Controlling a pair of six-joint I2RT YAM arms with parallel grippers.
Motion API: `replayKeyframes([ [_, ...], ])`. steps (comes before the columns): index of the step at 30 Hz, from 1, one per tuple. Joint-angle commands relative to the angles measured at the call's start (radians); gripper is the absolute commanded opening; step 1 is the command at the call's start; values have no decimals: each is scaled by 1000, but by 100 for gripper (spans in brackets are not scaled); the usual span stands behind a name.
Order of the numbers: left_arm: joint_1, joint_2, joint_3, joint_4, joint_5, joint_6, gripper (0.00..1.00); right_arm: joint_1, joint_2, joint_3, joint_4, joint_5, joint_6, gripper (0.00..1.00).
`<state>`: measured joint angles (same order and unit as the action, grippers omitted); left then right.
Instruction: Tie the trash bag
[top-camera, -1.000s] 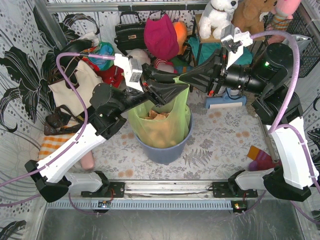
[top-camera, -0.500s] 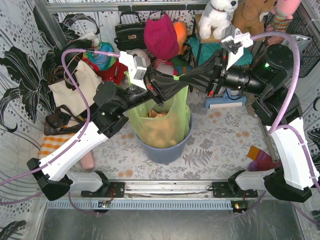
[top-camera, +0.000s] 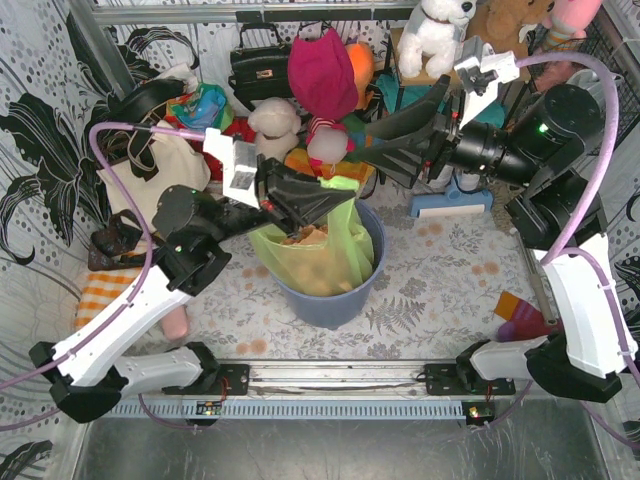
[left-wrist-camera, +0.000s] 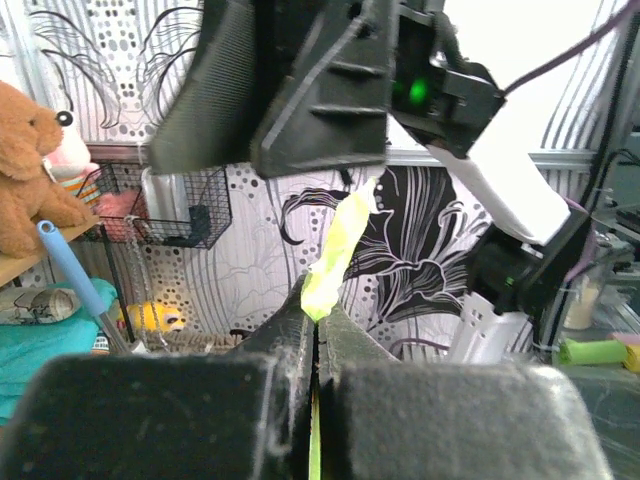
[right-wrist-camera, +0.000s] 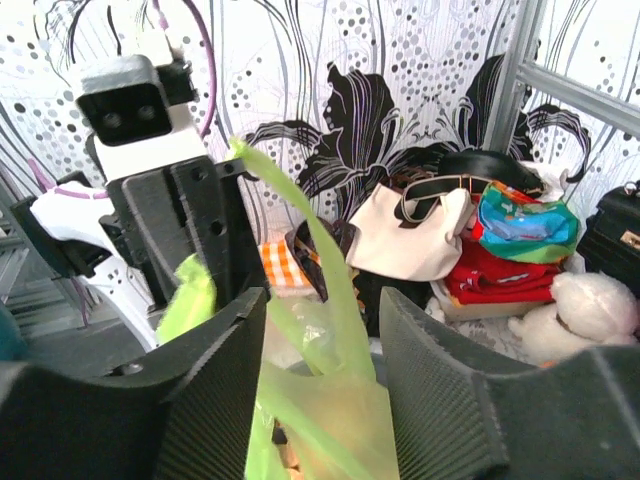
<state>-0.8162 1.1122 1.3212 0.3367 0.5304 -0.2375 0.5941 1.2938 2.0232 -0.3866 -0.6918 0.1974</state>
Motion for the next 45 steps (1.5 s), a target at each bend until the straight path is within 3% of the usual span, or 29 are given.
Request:
replayKeyframes([
  [1, 7, -64, -44, 31, 82, 18, 4, -2, 48, 60, 52, -15, 30, 54],
  [7, 7, -107, -91, 32, 160, -6, 4, 13, 115, 83, 126, -45, 91, 60],
  [15, 6, -119, -106, 80, 247, -60, 5, 159, 220, 152, 123, 14, 46, 68],
  [32, 6, -217, -197, 101, 288, -124, 5, 337, 445, 394, 78, 102, -17, 82],
  [38, 6, -226, -209, 95, 275, -123, 5, 353, 494, 439, 71, 96, -17, 82],
  [45, 6, -235, -220, 89, 263, -118, 5, 367, 505, 434, 75, 83, -21, 72],
])
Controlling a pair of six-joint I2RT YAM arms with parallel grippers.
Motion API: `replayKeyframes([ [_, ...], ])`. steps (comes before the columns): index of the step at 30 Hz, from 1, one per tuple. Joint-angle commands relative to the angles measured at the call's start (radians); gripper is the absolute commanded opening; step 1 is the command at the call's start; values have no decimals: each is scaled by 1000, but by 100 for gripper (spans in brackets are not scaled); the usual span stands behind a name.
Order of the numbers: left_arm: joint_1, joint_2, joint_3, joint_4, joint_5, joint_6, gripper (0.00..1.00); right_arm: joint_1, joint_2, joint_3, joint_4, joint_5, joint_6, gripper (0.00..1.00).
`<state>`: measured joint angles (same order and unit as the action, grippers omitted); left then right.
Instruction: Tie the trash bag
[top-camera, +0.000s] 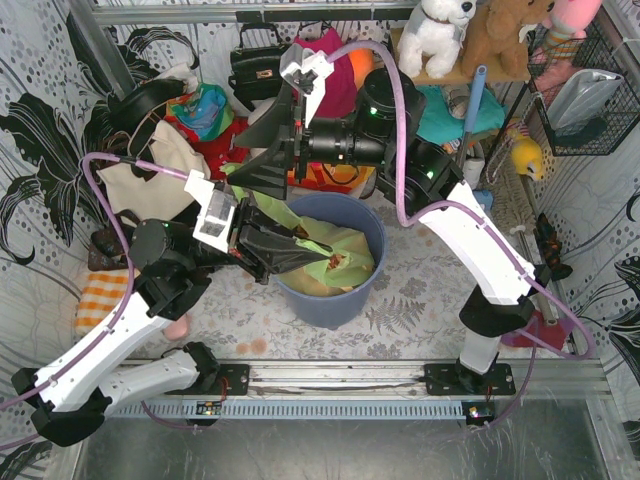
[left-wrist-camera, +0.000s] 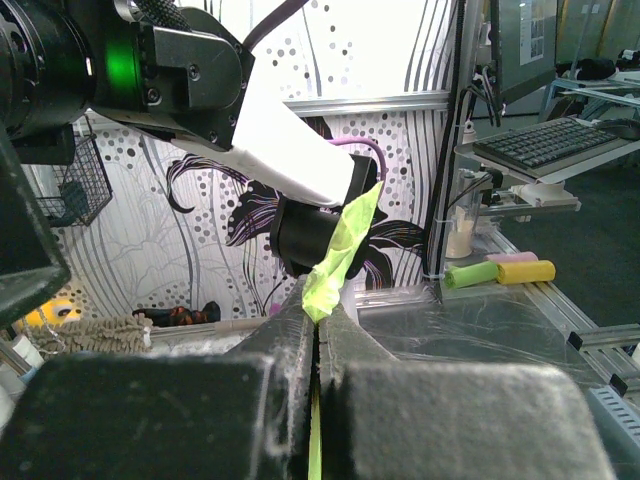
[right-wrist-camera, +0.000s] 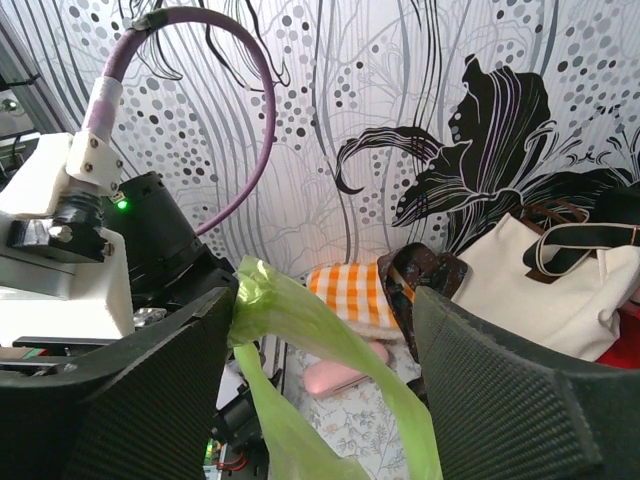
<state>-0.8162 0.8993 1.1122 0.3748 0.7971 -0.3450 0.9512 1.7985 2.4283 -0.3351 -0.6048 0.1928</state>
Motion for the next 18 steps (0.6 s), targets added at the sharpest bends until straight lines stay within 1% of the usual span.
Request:
replayKeyframes([
  [1, 6, -23, -10, 49, -4, -11, 5, 12, -1, 25, 25, -5, -16, 70],
  [5, 6, -21, -6, 47, -2, -13, 5, 20, -3, 15, 30, -20, -18, 68],
  [7, 6, -21, -5, 47, -4, -14, 5, 22, -4, 6, 33, -20, -18, 58],
  [10, 6, -24, -9, 52, -4, -15, 5, 25, -8, -4, 37, -23, -25, 47],
  [14, 6, -25, -13, 55, -8, -17, 5, 27, -10, -6, 48, -18, -20, 24],
  [15, 6, -27, -13, 55, -10, -17, 5, 27, -10, -5, 52, -17, -19, 20],
  [18, 6, -30, -14, 55, -18, -17, 5, 26, -14, -6, 64, -14, -12, 12],
])
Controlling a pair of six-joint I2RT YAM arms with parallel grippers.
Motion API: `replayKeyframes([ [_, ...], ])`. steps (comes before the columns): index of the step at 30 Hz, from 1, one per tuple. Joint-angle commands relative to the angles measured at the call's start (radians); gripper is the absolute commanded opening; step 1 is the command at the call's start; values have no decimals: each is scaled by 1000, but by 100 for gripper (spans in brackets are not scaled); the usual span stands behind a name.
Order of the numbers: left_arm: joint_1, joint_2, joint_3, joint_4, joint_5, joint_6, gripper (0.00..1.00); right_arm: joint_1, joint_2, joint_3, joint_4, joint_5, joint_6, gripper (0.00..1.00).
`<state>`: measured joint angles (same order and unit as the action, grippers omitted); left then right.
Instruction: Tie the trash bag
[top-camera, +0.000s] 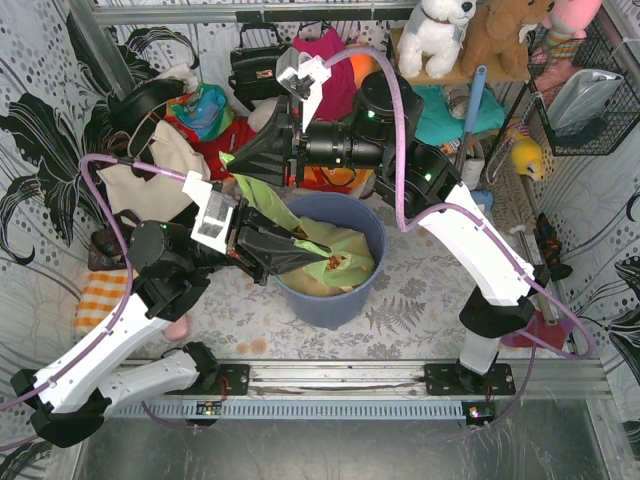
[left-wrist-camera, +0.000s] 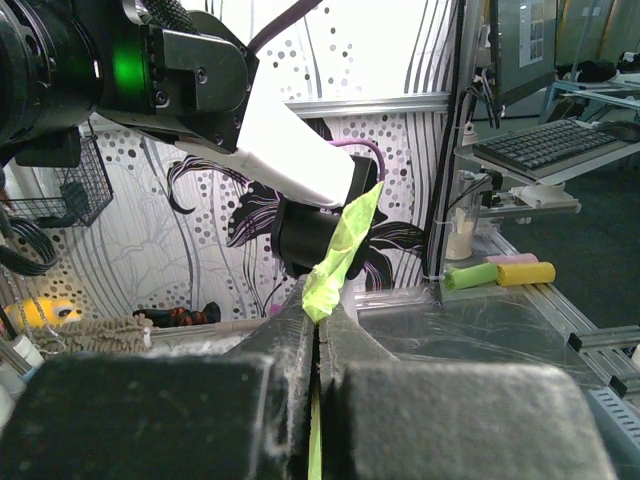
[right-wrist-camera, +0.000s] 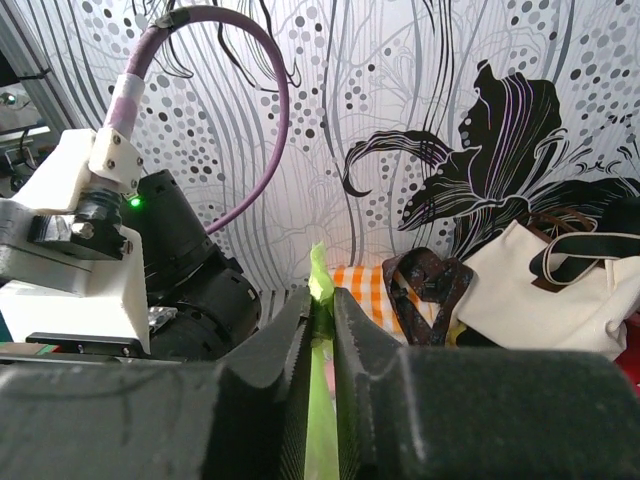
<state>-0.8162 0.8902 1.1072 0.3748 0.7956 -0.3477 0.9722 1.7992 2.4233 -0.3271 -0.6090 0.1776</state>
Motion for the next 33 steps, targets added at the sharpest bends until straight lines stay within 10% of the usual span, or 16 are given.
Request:
replayKeyframes([
  [1, 6, -20, -11, 55, -21, -12, 5, 6, -18, 0, 60, -8, 6, 10],
  [33, 8, 37, 13, 192, -390, 137, 3, 4, -402, -473, 34, 773, 232, 0],
])
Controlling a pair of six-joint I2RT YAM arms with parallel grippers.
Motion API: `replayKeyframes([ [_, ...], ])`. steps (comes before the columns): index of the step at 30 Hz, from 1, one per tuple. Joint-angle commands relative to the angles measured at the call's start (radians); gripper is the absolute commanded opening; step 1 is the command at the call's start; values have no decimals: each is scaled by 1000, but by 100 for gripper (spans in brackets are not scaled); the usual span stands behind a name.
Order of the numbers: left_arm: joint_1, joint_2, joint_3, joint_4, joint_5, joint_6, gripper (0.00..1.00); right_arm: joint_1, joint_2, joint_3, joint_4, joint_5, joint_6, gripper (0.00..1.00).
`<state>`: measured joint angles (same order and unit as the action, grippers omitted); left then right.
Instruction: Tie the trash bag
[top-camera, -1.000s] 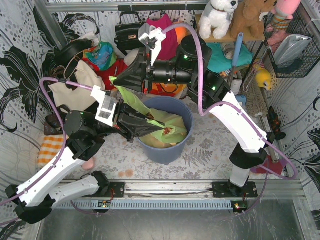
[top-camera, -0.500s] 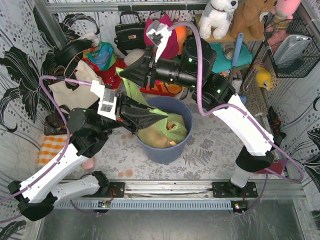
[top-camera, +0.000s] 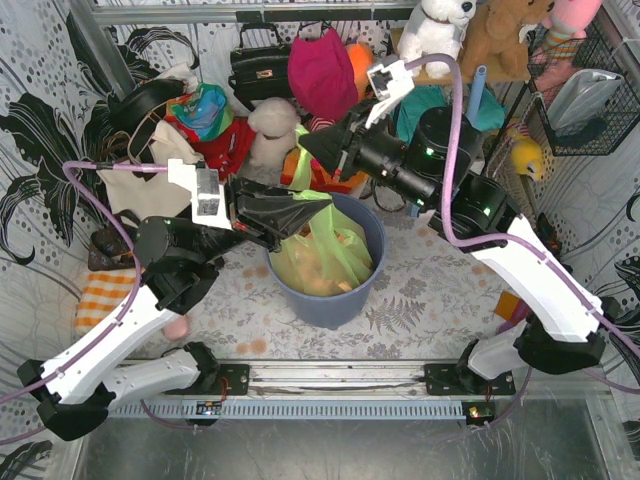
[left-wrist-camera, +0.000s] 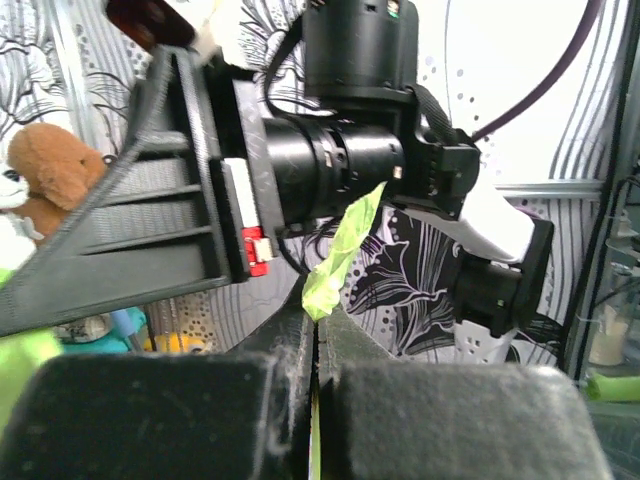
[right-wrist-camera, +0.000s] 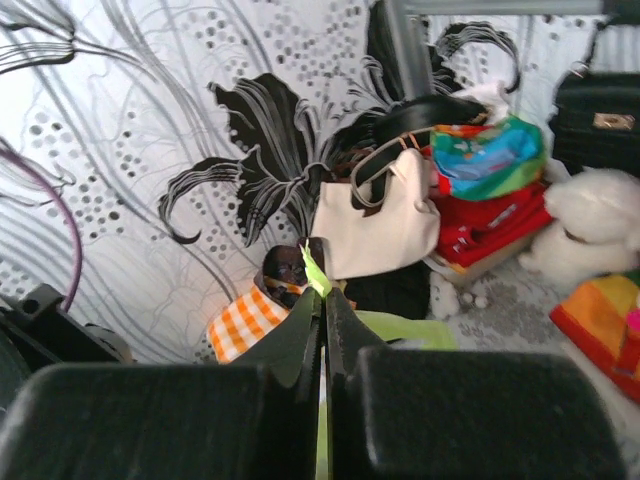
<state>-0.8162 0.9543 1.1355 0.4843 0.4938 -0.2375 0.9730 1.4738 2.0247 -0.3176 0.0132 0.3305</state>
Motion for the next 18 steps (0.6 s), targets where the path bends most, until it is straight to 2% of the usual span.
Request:
replayKeyframes([
  [1, 7, -31, -17, 83, -97, 28, 3, 4, -99, -103, 42, 166, 88, 0],
  [11, 8, -50, -48, 90, -176, 38, 3, 4, -244, -359, 173, 126, 242, 0],
  [14, 8, -40, -37, 86, -107, 24, 3, 4, -261, -413, 212, 114, 273, 0],
  [18, 8, 6, 19, 87, 62, -18, 3, 4, -205, -320, 194, 99, 238, 0],
])
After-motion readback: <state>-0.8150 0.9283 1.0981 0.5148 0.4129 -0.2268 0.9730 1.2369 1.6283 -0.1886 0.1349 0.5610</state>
